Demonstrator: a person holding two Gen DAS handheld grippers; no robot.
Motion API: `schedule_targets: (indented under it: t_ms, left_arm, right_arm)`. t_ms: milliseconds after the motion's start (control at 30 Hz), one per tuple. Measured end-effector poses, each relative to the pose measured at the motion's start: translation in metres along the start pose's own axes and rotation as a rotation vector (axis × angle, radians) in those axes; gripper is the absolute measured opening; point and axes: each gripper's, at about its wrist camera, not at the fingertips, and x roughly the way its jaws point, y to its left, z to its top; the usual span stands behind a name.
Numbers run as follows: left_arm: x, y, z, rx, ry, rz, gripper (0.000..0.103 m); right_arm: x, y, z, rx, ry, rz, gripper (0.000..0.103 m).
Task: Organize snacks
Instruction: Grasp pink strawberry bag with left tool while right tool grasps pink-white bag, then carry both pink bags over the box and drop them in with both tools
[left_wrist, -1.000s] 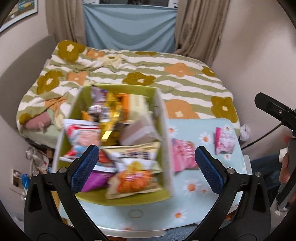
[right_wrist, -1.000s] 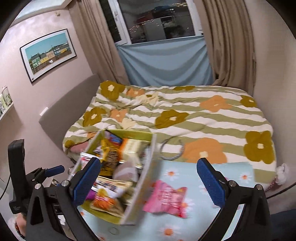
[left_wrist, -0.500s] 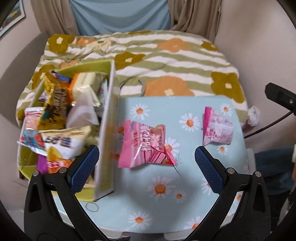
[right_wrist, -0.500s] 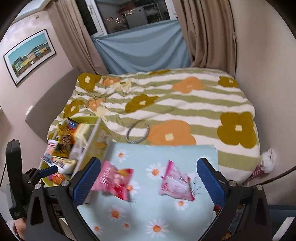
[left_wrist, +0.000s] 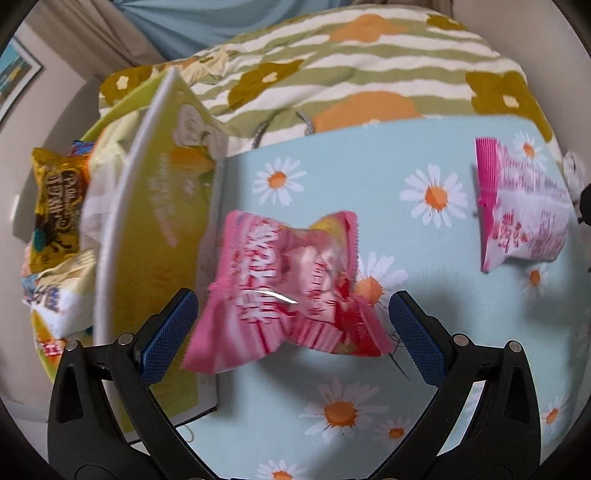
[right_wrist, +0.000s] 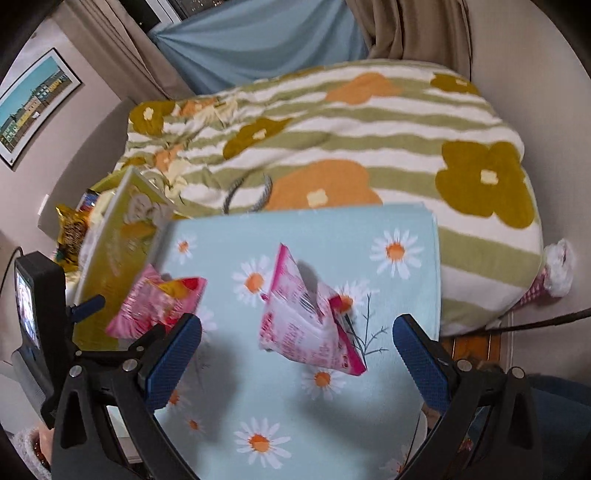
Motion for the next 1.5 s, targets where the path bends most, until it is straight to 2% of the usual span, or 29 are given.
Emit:
schedule_targets:
  t_ms: [133,300,433,533,567,600,767,1233,1300,1367,1467,1500]
  left_arm:
    - [0.023,-0.003,0.002,0.003,0.055,0.033,0.103]
    - [0.038,0.0,0.007,-0.007,0.075,0.042,0.103]
    - [0.051,0.003,0.007,-0.027,0.104,-0.026,0.102]
    - [0.054,0.013,0.003,-0.09,0.107,-0.115,0.092]
    - [0.055,0.015,0.001,-0.102,0.108,-0.145,0.085]
    - [0.055,0.016,0.0,-0.11,0.107,-0.166,0.085]
    - [0.052,0.013,-0.002,-0.089,0.107,-0.163,0.08]
    - [0.016,0.01,-0.003,-0.08,0.04,-0.173,0.078]
    - [0.012,0.01,-0.004,-0.083,0.035,-0.176,0.078]
    - [0.008,0.011,-0.004,-0.088,0.031,-0.175,0.078]
    - [-0.002,0.013,-0.003,-0.094,0.017,-0.18,0.078]
    - [-0.006,0.013,-0.003,-0.095,0.009,-0.181,0.078]
  right_arm:
    - [0.016,-0.008,-0.002,0.011,0.028,0.014,0.103]
    - [0.033,-0.011,-0.001,0.015,0.049,0.028,0.103]
    - [0.043,-0.01,-0.001,0.019,0.065,0.037,0.103]
    - [0.049,-0.01,-0.002,0.026,0.08,0.044,0.103]
    - [0.051,-0.01,-0.003,0.027,0.083,0.045,0.103]
    - [0.053,-0.01,-0.004,0.028,0.087,0.045,0.103]
    - [0.058,-0.01,-0.006,0.036,0.088,0.051,0.103]
    - [0.076,-0.004,-0.008,0.012,0.088,0.042,0.102]
    - [0.076,0.001,-0.009,-0.005,0.08,0.035,0.096]
    - [0.075,0.006,-0.009,-0.038,0.075,0.003,0.072]
    - [0.074,0.006,-0.009,-0.054,0.08,0.014,0.052]
    - [0.073,0.006,-0.009,-0.053,0.086,0.018,0.05]
